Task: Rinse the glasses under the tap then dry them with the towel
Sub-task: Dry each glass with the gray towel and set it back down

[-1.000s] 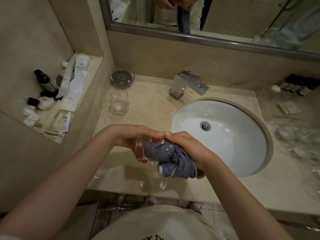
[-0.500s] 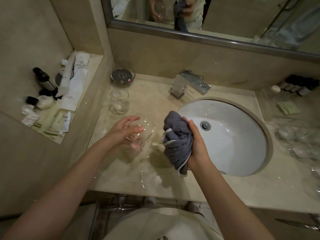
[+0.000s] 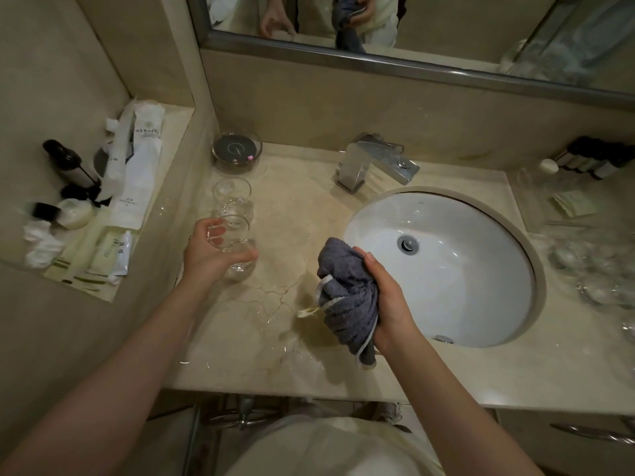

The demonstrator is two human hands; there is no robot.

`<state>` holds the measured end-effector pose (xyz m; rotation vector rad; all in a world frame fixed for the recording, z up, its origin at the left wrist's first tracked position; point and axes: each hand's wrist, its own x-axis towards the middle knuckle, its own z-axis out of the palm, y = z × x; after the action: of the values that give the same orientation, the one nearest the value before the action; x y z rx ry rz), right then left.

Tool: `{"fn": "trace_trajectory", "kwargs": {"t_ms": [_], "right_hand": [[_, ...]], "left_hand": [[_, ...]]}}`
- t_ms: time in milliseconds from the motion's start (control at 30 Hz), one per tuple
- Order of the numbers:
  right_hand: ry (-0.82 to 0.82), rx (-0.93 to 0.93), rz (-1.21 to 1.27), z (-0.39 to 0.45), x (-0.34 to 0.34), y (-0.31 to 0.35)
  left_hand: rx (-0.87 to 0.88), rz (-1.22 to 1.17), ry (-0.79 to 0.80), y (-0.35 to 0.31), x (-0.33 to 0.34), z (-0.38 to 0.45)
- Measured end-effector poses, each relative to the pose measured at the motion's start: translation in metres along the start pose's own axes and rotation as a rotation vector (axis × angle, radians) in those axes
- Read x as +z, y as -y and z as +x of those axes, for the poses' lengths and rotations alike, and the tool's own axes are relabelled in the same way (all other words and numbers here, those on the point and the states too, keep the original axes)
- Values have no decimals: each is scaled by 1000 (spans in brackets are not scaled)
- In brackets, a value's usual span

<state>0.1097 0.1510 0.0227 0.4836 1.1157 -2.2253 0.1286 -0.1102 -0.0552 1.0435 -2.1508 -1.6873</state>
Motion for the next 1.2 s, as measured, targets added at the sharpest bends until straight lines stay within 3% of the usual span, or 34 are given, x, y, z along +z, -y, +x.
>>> {"fn": "trace_trajectory", "kwargs": {"t_ms": [667, 733, 833, 1067, 1200], "right_hand": [[0, 27, 25, 21, -24, -9], [1, 26, 24, 23, -31, -9], [66, 32, 49, 24, -43, -6], [122, -57, 129, 5, -86, 29], [-1, -130, 199, -9, -138, 64]], "left_hand": [[4, 95, -18, 16, 5, 28], [54, 98, -108, 7, 5, 14], [195, -76, -252, -18, 20, -27], [211, -177, 189, -76, 115, -92], [201, -146, 329, -97, 180, -119]]}}
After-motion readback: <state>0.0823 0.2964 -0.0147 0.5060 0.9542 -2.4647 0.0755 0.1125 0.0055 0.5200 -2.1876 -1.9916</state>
